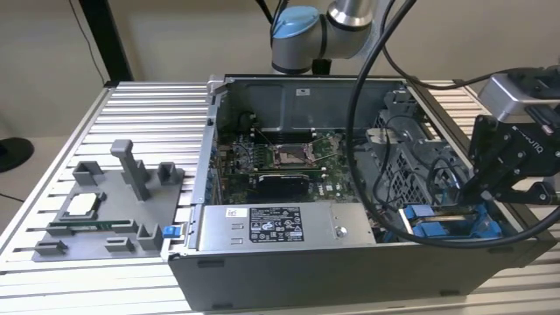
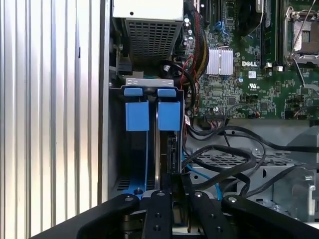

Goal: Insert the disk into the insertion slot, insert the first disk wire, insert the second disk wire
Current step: 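Insert the first disk wire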

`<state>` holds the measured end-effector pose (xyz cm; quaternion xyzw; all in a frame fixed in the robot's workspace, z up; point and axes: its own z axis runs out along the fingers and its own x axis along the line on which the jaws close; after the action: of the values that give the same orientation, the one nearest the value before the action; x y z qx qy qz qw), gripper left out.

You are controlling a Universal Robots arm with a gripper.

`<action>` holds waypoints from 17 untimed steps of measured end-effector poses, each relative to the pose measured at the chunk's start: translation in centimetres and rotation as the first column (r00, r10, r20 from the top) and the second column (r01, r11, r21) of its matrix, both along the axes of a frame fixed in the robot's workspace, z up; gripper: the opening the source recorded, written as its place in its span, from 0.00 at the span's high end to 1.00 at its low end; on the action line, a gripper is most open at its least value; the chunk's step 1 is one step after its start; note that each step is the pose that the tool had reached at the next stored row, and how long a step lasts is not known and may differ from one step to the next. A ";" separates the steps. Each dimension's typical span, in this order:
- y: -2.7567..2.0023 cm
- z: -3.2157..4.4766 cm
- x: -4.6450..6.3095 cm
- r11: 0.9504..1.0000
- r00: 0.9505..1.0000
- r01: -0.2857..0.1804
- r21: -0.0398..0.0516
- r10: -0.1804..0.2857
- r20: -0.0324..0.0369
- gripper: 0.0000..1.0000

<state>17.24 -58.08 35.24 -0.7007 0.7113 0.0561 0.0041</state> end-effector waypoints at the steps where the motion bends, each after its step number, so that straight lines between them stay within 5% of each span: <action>1: 0.00 -0.09 0.0 1.000 1.000 0.000 0.000 0.000 0.000 1.00; 10: 0.02 -0.58 0.0 1.000 1.000 0.005 0.000 -0.005 0.002 1.00; 17: 0.32 -0.72 -0.1 1.000 1.000 0.005 0.000 -0.005 0.016 1.00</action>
<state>17.14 -57.76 34.52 -0.6995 0.7128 0.0504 0.0101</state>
